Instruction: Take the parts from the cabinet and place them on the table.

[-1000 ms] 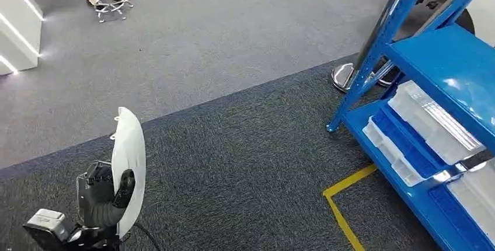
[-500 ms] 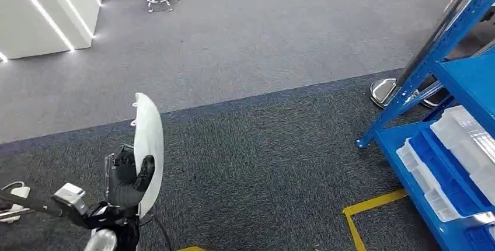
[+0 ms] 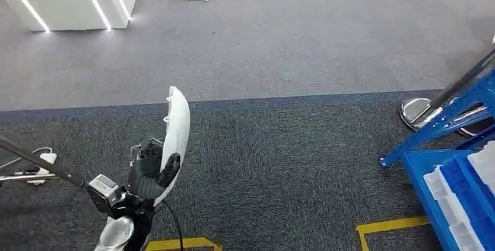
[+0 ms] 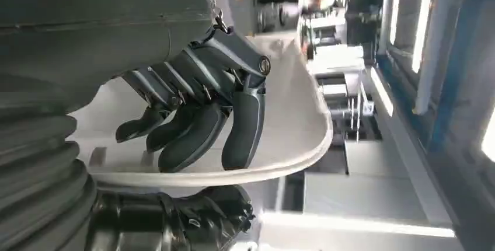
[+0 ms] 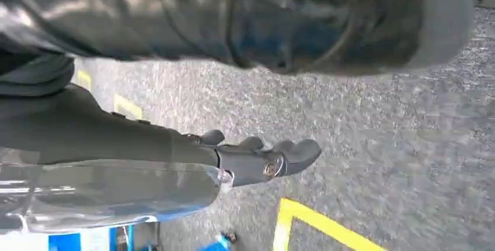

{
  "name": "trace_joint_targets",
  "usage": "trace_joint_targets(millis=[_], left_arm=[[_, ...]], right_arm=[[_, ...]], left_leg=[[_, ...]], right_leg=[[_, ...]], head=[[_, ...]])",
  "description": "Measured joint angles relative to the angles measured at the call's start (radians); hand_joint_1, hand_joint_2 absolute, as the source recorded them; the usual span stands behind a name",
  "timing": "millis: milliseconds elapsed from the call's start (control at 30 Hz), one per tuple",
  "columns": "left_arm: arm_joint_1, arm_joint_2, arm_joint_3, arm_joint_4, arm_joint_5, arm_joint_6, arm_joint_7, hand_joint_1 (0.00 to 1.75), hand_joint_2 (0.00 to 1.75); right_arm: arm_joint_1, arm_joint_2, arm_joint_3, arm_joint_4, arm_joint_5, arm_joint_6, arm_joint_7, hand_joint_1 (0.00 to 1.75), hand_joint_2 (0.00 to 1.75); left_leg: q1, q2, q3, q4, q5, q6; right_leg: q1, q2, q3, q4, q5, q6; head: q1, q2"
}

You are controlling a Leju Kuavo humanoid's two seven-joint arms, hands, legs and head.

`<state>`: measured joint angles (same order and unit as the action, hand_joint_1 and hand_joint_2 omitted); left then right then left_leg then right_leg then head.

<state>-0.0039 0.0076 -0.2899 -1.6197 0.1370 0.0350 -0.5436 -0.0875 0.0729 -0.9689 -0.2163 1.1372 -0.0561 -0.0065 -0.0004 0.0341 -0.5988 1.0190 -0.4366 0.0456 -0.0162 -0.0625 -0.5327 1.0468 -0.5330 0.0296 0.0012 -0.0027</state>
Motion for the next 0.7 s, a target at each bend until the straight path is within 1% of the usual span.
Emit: trace_joint_targets(millis=[33,67,100,133,167,200,233,267,300,333,367,400,433,467,500,533,567,600,633,667,700], left_arm=[[-0.001,0.002,0.0,-0.01,0.005,0.0,-0.003,1.75,1.75],[0.0,0.003,0.0,-0.021,0.006,-0.002,-0.004,1.75,1.75],[0.005,0.004,0.0,-0.031,0.008,-0.008,-0.004,1.75,1.75],[0.01,0.005,0.0,-0.04,0.009,-0.011,-0.003,1.75,1.75],[0.015,0.006,0.0,-0.049,0.009,-0.012,-0.003,1.75,1.75],[0.018,0.007,0.0,-0.058,0.009,-0.014,-0.003,1.75,1.75],[0.019,0.008,0.0,-0.069,0.007,-0.016,-0.002,1.75,1.75],[0.019,0.008,-0.001,-0.079,0.004,-0.016,-0.001,1.75,1.75],[0.02,0.009,-0.002,-0.087,-0.002,-0.016,0.001,1.75,1.75],[0.02,0.01,-0.005,-0.095,-0.005,-0.016,0.003,1.75,1.75],[0.023,0.011,-0.007,-0.101,-0.007,-0.016,0.005,1.75,1.75],[0.024,0.012,-0.008,-0.107,-0.009,-0.016,0.006,1.75,1.75],[0.026,0.013,-0.008,-0.111,-0.012,-0.014,0.007,1.75,1.75],[0.028,0.014,-0.008,-0.115,-0.014,-0.012,0.008,1.75,1.75],[0.031,0.018,-0.008,-0.12,-0.015,-0.01,0.009,1.75,1.75],[0.029,0.019,-0.008,-0.123,-0.016,-0.009,0.009,1.75,1.75],[0.026,0.021,-0.008,-0.123,-0.018,-0.008,0.011,1.75,1.75],[0.028,0.022,-0.008,-0.123,-0.021,-0.008,0.013,1.75,1.75],[0.031,0.023,-0.008,-0.123,-0.024,-0.007,0.014,1.75,1.75],[0.033,0.025,-0.008,-0.123,-0.024,-0.004,0.015,1.75,1.75],[0.033,0.026,-0.008,-0.123,-0.027,-0.002,0.017,1.75,1.75]], right_arm=[[0.001,-0.001,0.0,0.0,0.004,-0.005,-0.002,0.0,0.0],[0.001,-0.002,0.0,0.0,0.007,-0.009,-0.003,0.0,0.0],[0.001,-0.003,0.0,0.0,0.008,-0.01,-0.003,0.0,0.0],[0.001,-0.003,0.0,0.0,0.008,-0.01,-0.003,0.0,0.0],[0.001,-0.003,0.0,0.0,0.007,-0.01,-0.004,0.0,0.0],[0.002,-0.006,0.0,0.0,0.007,-0.01,-0.005,0.0,0.0],[0.002,-0.008,0.0,0.0,0.007,-0.011,-0.008,0.0,0.0],[0.004,-0.01,0.0,0.0,0.007,-0.012,-0.014,0.0,0.0],[0.007,-0.013,0.0,0.0,0.004,-0.015,-0.018,0.0,0.0],[0.01,-0.016,0.0,0.0,0.002,-0.017,-0.02,0.0,0.0],[0.009,-0.016,0.0,0.0,-0.001,-0.018,-0.021,0.0,0.0],[0.009,-0.016,0.0,0.0,-0.003,-0.019,-0.021,0.0,0.0],[0.007,-0.016,0.0,0.0,-0.005,-0.022,-0.021,0.0,0.0],[0.006,-0.015,0.0,0.0,-0.006,-0.022,-0.021,0.0,0.0],[0.008,-0.01,0.0,0.0,-0.007,-0.023,-0.018,0.0,0.0],[0.012,-0.011,0.0,0.0,-0.007,-0.026,-0.014,0.0,0.0],[0.018,-0.01,0.0,0.0,-0.008,-0.028,-0.008,0.0,0.0],[0.021,-0.009,0.0,0.0,-0.008,-0.027,-0.002,0.0,0.0],[0.023,-0.008,-0.001,0.0,-0.007,-0.027,0.004,0.0,0.0],[0.023,-0.007,-0.001,0.0,-0.006,-0.027,0.006,0.0,0.0],[0.023,-0.006,-0.001,0.0,-0.006,-0.024,0.006,0.0,0.0]], left_leg=[[0.001,-0.009,0.0,-0.001,0.001,0.006],[0.0,-0.019,-0.001,-0.001,0.002,0.013],[0.0,-0.031,-0.001,-0.001,0.001,0.015],[-0.002,-0.044,-0.001,-0.001,0.001,0.016],[-0.002,-0.058,0.0,0.0,0.001,0.016],[-0.002,-0.073,0.001,0.001,0.001,0.016],[-0.002,-0.088,0.002,0.004,0.0,0.015],[-0.002,-0.103,0.002,0.009,-0.002,0.012],[0.0,-0.113,-0.001,0.014,-0.004,0.008],[-0.009,-0.123,-0.007,0.026,-0.008,0.001],[-0.004,-0.134,-0.012,0.024,-0.006,-0.004],[0.0,-0.139,-0.013,0.023,-0.003,-0.008],[0.002,-0.15,-0.013,0.019,0.0,-0.016],[-0.001,-0.16,-0.014,0.018,0.001,-0.023],[0.001,-0.128,-0.019,0.028,-0.007,-0.025],[-0.004,-0.089,-0.028,0.053,-0.027,-0.03],[0.001,-0.061,-0.063,0.123,-0.067,-0.037],[0.005,-0.05,-0.101,0.202,-0.103,-0.042],[0.008,-0.046,-0.138,0.274,-0.129,-0.046],[0.011,-0.043,-0.159,0.313,-0.133,-0.05],[0.013,-0.041,-0.154,0.304,-0.115,-0.051]], right_leg=[[0.0,0.03,-0.022,0.045,-0.031,0.0],[-0.002,0.045,-0.056,0.116,-0.069,-0.001],[-0.001,0.054,-0.096,0.196,-0.103,0.0],[-0.001,0.057,-0.131,0.26,-0.12,0.001],[-0.002,0.057,-0.147,0.281,-0.111,0.001],[-0.002,0.058,-0.14,0.256,-0.08,0.001],[-0.004,0.062,-0.116,0.194,-0.032,0.0],[-0.007,0.077,-0.078,0.103,0.022,-0.002],[-0.01,0.117,-0.051,0.033,0.052,-0.005],[-0.01,0.142,-0.042,0.006,0.039,-0.007],[-0.009,0.133,-0.041,0.006,0.035,-0.006],[-0.005,0.128,-0.04,0.002,0.036,-0.007],[-0.002,0.12,-0.038,0.001,0.036,-0.011],[-0.011,0.109,-0.032,-0.006,0.04,-0.019],[-0.014,0.095,-0.027,-0.013,0.044,-0.025],[-0.014,0.087,-0.024,-0.015,0.044,-0.031],[-0.012,0.071,-0.023,-0.015,0.042,-0.035],[-0.01,0.059,-0.023,-0.015,0.041,-0.036],[-0.009,0.046,-0.024,-0.014,0.04,-0.038],[-0.009,0.034,-0.023,-0.014,0.038,-0.037],[-0.009,0.023,-0.022,-0.014,0.037,-0.037]], head=[[-0.001,0.0],[0.0,0.0],[0.0,0.0],[0.0,0.0],[0.0,0.0],[0.0,0.0],[0.0,0.0],[0.0,0.0],[0.0,0.0],[0.0,0.0],[-0.001,0.0],[0.0,0.0],[-0.001,0.0],[-0.001,0.0],[-0.001,0.0],[-0.004,0.0],[-0.005,0.0],[-0.005,0.0],[-0.005,0.0],[-0.005,0.0],[-0.005,0.0]])
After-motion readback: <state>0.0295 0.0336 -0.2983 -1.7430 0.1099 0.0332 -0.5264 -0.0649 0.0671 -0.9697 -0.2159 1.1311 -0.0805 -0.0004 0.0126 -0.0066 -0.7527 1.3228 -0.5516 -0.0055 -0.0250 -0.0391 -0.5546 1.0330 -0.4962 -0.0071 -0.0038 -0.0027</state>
